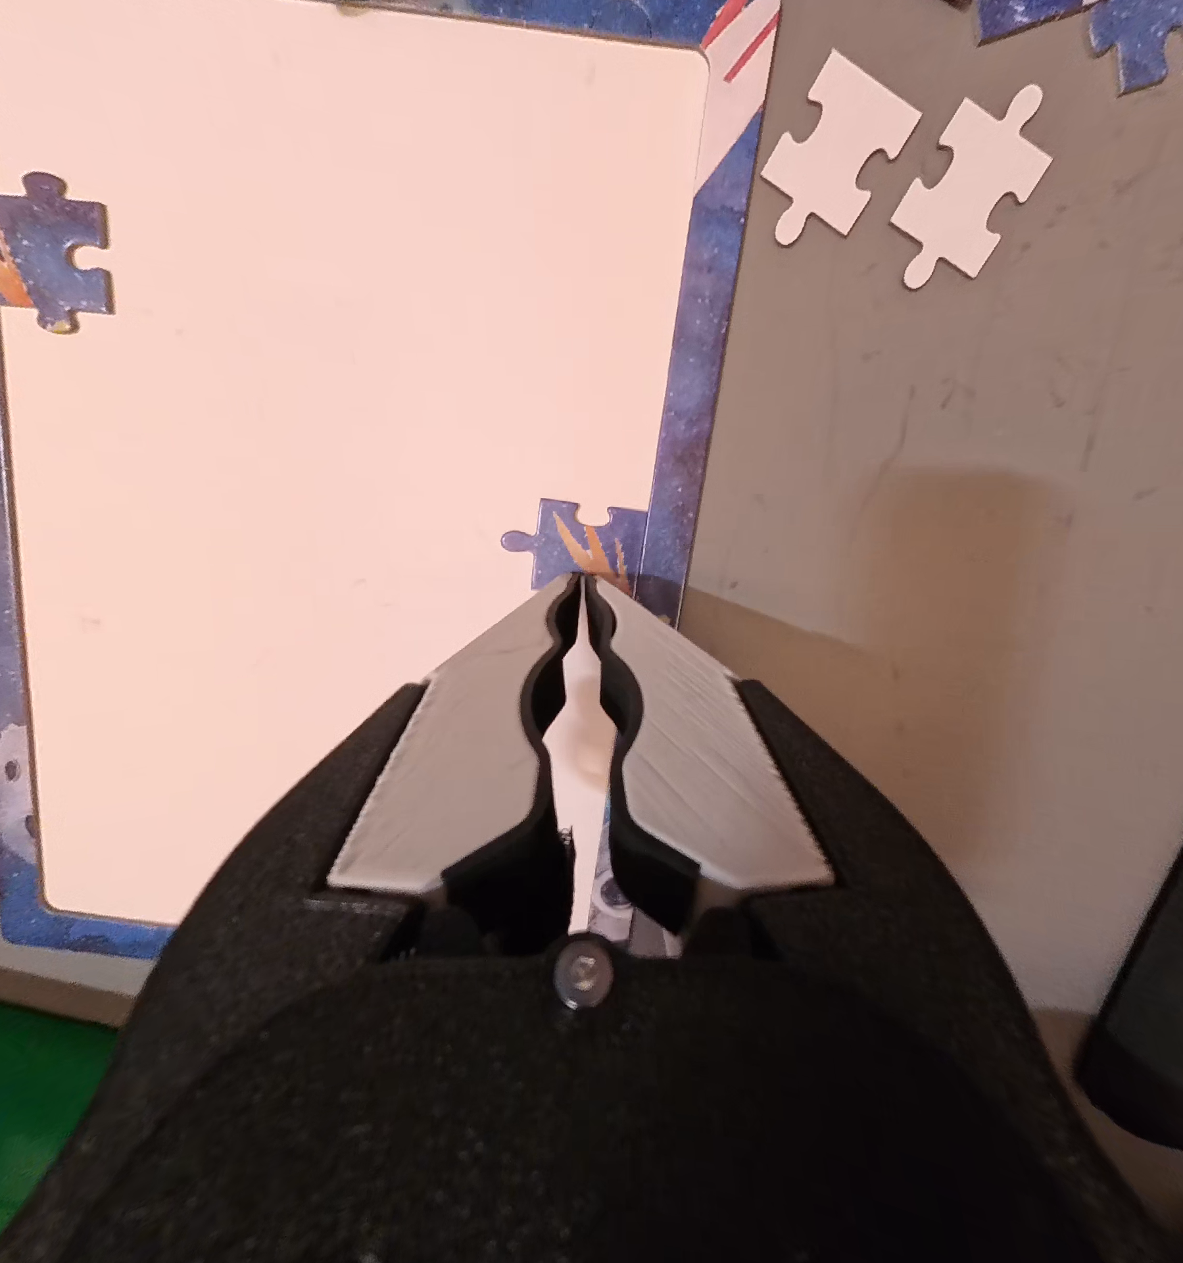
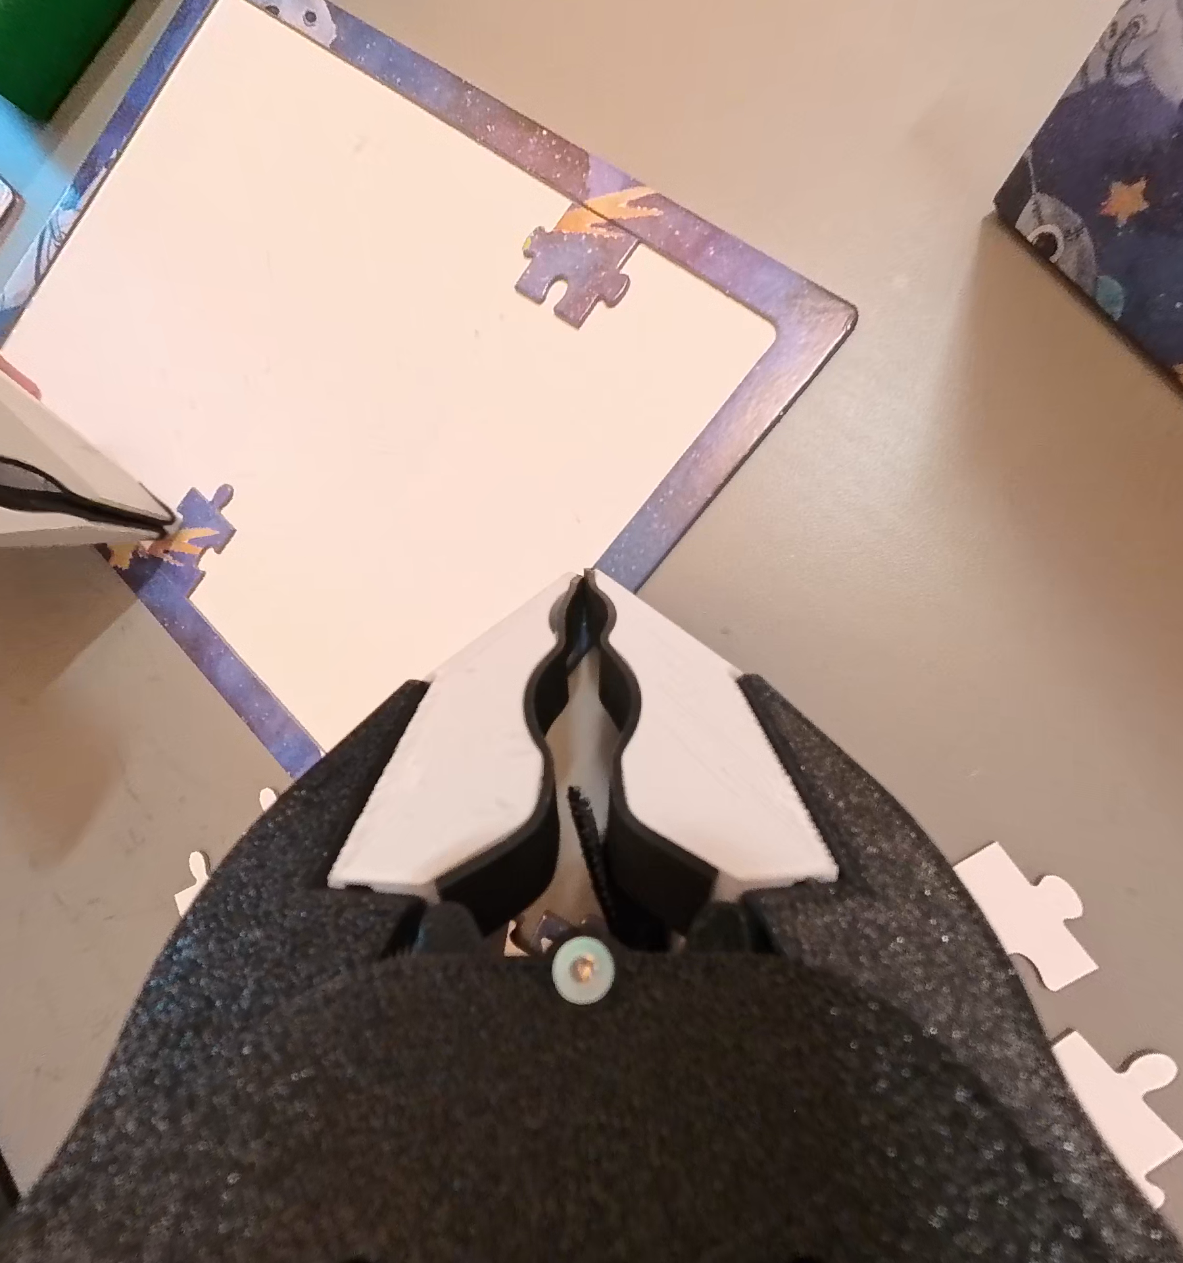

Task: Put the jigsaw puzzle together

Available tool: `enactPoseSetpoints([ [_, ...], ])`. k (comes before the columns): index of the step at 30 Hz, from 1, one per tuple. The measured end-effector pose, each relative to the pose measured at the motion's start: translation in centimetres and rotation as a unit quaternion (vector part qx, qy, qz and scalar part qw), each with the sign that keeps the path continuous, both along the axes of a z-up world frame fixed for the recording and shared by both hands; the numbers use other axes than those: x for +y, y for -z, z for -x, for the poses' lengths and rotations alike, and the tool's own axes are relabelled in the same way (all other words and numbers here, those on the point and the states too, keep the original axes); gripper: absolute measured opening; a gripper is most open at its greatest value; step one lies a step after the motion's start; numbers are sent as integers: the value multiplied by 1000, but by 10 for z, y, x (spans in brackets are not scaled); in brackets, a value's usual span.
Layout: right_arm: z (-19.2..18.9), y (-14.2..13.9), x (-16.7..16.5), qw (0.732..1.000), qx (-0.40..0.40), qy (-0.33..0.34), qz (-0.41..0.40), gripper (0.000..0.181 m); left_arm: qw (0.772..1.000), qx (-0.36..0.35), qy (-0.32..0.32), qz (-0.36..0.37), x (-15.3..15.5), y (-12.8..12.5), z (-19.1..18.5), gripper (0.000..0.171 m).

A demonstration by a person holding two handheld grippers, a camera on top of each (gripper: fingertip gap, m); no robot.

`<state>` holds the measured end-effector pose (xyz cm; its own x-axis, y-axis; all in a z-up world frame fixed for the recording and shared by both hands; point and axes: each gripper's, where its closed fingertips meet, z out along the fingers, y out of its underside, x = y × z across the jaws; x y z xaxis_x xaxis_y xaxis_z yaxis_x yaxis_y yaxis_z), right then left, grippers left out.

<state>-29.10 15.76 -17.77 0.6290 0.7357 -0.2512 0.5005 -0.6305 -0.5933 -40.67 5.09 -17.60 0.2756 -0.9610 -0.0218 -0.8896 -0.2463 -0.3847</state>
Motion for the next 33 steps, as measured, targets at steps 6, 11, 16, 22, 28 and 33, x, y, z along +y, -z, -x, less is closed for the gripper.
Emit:
enactPoseSetpoints([
  [6, 0, 0, 0, 1000, 0, 0, 0, 0, 1000, 4, -10, 2, 4, 3, 6, 1],
  [11, 0, 0, 0, 1000, 2, 0, 2, 0, 1000, 5, -1, -3, 2, 3, 2, 1],
  [16, 0, 0, 0, 1000, 2, 0, 2, 0, 1000, 6, -1, -1, 2, 3, 3, 2],
  [22, 0, 0, 0, 1000, 3, 0, 3, 0, 1000, 17, -3, -12, 5, 1, 9, 2],
  [28, -3, -5, 3, 1000, -23, -3, -20, 0, 987, 2, -150, -61, 21, -35, 25, 3],
  [33, 15, -66, -12, 993, 55, -44, -90, 4, 906, -143, -384, -104, -10, -87, 32, 21],
])
